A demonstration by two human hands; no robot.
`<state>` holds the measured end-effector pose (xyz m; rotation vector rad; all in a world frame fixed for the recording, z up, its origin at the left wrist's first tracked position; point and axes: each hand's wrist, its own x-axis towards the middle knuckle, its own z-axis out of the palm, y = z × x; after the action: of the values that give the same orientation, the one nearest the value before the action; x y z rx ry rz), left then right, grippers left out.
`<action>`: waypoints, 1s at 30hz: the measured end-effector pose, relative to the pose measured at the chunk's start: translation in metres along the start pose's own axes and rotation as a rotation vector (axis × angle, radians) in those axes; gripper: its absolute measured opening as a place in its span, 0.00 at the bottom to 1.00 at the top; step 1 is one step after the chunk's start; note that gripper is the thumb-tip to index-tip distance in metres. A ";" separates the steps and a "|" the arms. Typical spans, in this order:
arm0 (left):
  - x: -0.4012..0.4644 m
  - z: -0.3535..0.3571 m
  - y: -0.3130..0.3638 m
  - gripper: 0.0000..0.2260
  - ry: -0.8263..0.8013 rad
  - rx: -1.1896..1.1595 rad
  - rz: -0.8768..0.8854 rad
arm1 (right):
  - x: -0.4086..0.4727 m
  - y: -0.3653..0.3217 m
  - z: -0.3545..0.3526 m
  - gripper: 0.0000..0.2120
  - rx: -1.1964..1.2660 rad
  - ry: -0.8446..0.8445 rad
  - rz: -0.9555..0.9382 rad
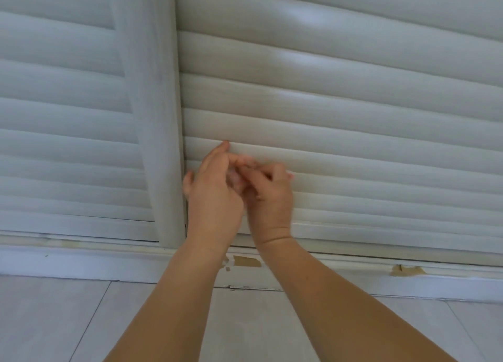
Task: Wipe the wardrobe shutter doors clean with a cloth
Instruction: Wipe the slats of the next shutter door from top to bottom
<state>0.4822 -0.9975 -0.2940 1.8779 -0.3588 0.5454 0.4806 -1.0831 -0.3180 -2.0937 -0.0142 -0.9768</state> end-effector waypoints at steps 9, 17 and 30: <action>-0.013 0.015 0.003 0.19 0.097 0.153 0.032 | -0.011 0.023 -0.005 0.05 0.163 0.092 0.260; -0.015 0.024 -0.001 0.25 0.077 0.253 -0.018 | -0.002 0.068 -0.065 0.13 0.386 0.536 0.679; -0.013 0.019 0.008 0.26 0.015 0.268 -0.070 | 0.014 0.102 -0.100 0.20 0.933 0.939 0.869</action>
<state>0.4709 -1.0177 -0.3004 2.1339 -0.2168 0.5829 0.4591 -1.2236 -0.3396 -0.5439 0.7075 -0.9953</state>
